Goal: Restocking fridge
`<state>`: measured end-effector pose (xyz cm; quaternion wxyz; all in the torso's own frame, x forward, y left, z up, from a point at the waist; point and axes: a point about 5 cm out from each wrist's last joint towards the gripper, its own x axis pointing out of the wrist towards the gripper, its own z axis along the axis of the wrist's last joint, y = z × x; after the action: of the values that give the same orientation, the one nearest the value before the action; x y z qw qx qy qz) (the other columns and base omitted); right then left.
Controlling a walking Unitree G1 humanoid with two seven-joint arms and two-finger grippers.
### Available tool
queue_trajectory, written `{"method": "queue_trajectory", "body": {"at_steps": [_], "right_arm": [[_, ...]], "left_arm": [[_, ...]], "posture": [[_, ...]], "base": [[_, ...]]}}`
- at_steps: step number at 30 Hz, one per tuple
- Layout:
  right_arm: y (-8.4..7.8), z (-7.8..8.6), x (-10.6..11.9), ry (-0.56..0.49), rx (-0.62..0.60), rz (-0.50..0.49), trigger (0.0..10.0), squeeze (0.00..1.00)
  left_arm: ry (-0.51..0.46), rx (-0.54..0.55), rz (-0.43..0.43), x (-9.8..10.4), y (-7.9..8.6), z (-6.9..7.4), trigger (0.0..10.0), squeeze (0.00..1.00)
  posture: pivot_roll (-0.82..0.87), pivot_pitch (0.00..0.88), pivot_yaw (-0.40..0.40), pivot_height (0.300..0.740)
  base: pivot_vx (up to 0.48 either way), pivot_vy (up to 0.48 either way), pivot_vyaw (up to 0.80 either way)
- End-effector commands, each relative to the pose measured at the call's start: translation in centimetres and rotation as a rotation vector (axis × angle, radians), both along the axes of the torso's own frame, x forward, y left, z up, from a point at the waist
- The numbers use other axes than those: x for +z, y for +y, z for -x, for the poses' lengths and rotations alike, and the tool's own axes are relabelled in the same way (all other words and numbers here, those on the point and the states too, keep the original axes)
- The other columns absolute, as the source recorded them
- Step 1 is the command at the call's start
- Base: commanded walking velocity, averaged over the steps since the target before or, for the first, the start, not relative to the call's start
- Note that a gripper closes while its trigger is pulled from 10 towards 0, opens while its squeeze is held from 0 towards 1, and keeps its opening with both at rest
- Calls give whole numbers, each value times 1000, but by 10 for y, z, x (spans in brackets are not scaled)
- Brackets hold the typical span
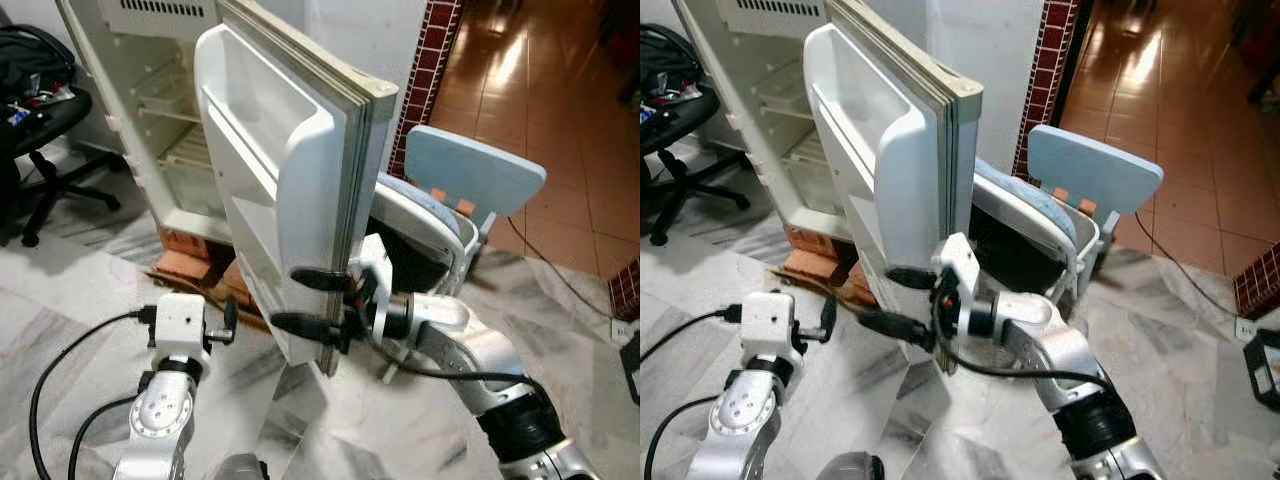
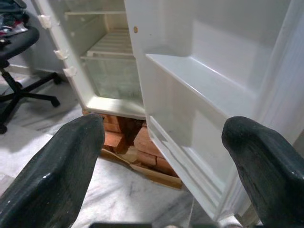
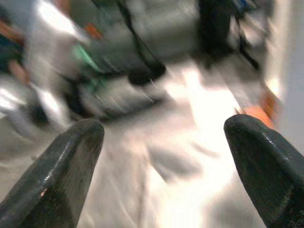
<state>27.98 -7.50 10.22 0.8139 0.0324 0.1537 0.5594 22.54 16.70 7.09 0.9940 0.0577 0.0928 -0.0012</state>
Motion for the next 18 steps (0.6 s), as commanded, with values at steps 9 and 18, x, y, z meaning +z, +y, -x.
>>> {"method": "queue_trajectory", "body": {"at_steps": [9,18], "right_arm": [[-51,-49,-29,-68,-509,409,10000,0],[-31,-75,2,-134,-676,186,10000,0]], "left_arm": [[17,-5,-13,0,2,1,10000,0],[33,-18,-15,-2,2,0,10000,0]], "posture": [[58,45,0,740],[55,44,1,740]], "base": [[0,0,0],[0,0,0]]}}
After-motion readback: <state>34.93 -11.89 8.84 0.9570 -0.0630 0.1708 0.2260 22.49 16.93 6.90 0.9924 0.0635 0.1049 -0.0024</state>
